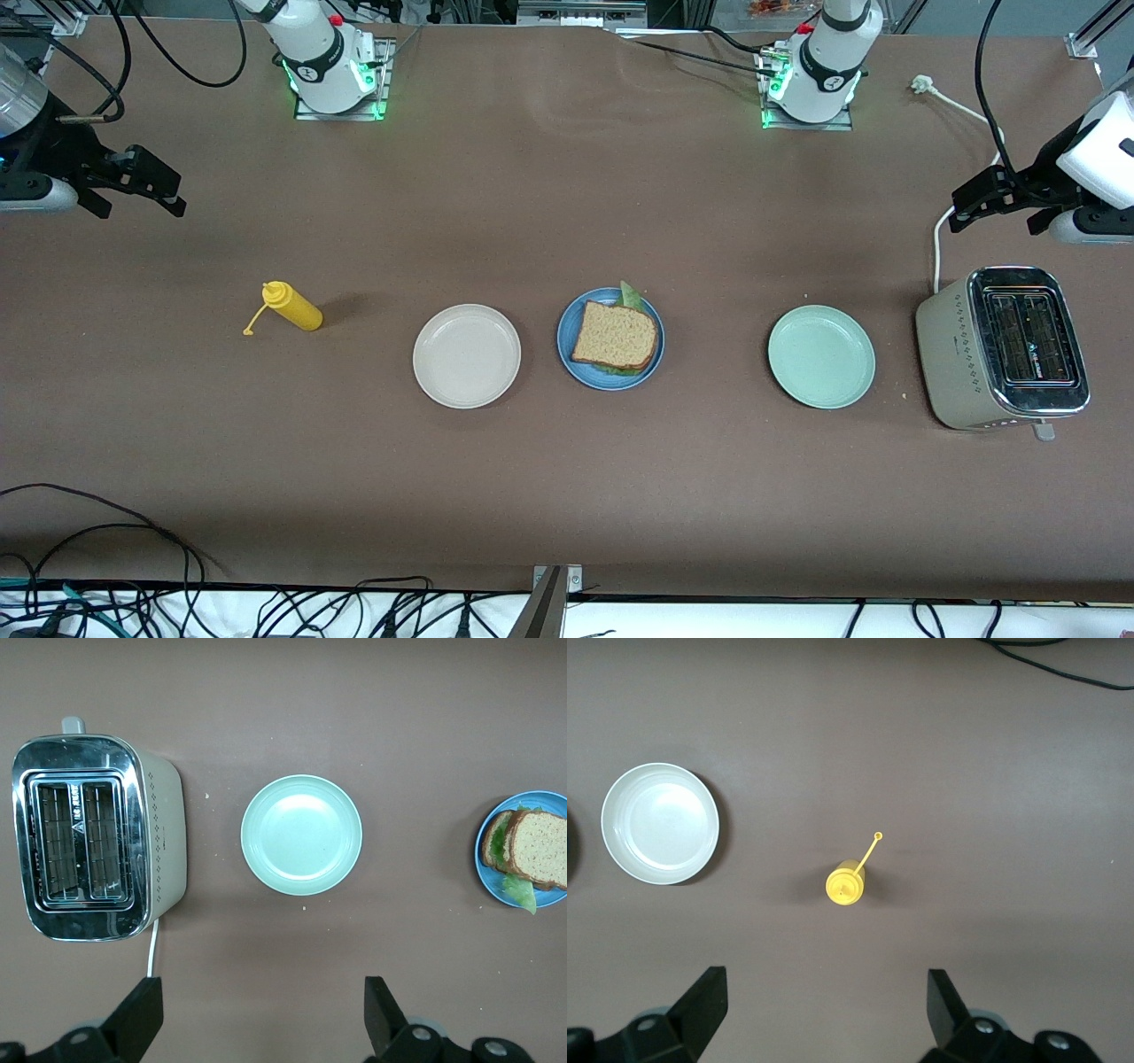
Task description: Make sandwich in blue plate with both arms
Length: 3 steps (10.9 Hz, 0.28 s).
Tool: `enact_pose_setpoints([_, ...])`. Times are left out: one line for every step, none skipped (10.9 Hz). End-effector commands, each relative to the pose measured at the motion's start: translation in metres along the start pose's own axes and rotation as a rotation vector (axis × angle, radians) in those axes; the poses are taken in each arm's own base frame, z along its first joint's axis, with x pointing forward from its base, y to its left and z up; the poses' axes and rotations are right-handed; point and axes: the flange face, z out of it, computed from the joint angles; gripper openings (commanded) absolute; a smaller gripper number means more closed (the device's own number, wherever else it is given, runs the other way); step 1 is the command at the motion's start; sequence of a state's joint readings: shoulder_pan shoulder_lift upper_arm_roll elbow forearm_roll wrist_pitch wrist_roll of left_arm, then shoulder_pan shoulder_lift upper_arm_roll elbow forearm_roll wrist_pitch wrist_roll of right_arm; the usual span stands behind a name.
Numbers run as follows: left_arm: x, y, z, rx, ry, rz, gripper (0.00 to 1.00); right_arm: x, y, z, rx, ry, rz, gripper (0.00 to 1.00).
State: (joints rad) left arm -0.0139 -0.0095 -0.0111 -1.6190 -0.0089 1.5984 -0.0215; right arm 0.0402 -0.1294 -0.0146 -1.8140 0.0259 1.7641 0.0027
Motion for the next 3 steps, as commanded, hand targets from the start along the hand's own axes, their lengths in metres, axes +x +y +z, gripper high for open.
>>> enact_pose_setpoints([-0.0039, -0.0011, -0.007, 0.024, -0.002, -0.003, 1.0, -0.0006, -0.0005, -0.0056, 0.012, -0.006, 0.013, 1.0])
enact_pose_setpoints([-0.0039, -0.0011, -0.0069, 0.024, -0.002, -0.003, 1.0, -0.0008, -0.0005, -0.0055, 0.012, -0.007, 0.013, 1.0])
enact_pose_setpoints([-0.0043, -0.0011, -0.0078, 0.024, -0.001, -0.003, 1.0, -0.0006, -0.0005, -0.0056, 0.012, -0.006, 0.01, 1.0])
